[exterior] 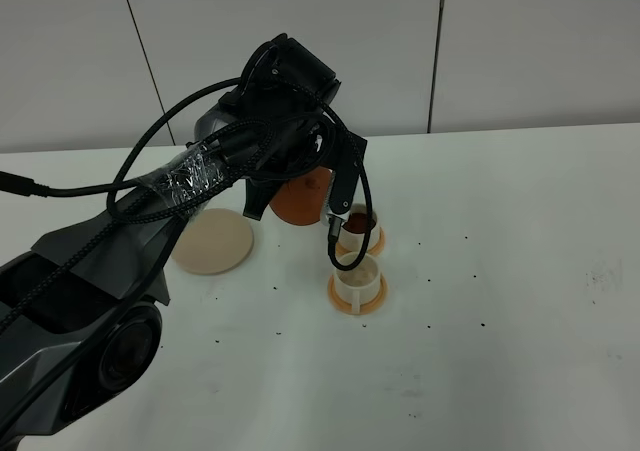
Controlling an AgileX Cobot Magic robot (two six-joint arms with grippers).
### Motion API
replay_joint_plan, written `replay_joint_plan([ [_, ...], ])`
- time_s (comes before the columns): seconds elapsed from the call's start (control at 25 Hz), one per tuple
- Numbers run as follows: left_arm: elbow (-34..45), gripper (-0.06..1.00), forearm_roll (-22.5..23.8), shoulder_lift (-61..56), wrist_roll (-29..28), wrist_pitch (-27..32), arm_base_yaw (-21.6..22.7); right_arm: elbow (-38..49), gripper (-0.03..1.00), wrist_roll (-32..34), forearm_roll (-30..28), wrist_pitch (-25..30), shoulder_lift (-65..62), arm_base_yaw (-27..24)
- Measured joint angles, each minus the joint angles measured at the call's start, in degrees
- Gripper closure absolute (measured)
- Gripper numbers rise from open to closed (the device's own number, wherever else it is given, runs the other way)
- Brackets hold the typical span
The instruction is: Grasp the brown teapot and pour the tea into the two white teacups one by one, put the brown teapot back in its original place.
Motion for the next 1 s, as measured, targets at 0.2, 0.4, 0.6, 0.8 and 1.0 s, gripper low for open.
replay_joint_plan([
  [0.2,0.0,0.77,-1.0,0.0,-0.1,0.0,0.0,0.0,0.74,0.0,0.0,0.0,0.0,0.0],
  [0.4,0.0,0.77,-1.4,0.0,-1.5,-0.1,0.0,0.0,0.74,0.0,0.0,0.0,0.0,0.0],
  [0.6,0.0,0.77,-2.0,0.0,-3.2,-0.1,0.0,0.0,0.74,0.0,0.0,0.0,0.0,0.0],
  [0.8,0.0,0.77,-3.4,0.0,-6.7,-0.1,0.0,0.0,0.74,0.0,0.0,0.0,0.0,0.0],
  [1.0,0.0,0.77,-5.5,-0.8,-8.0,0.0,0.0,0.0,0.74,0.0,0.0,0.0,0.0,0.0],
])
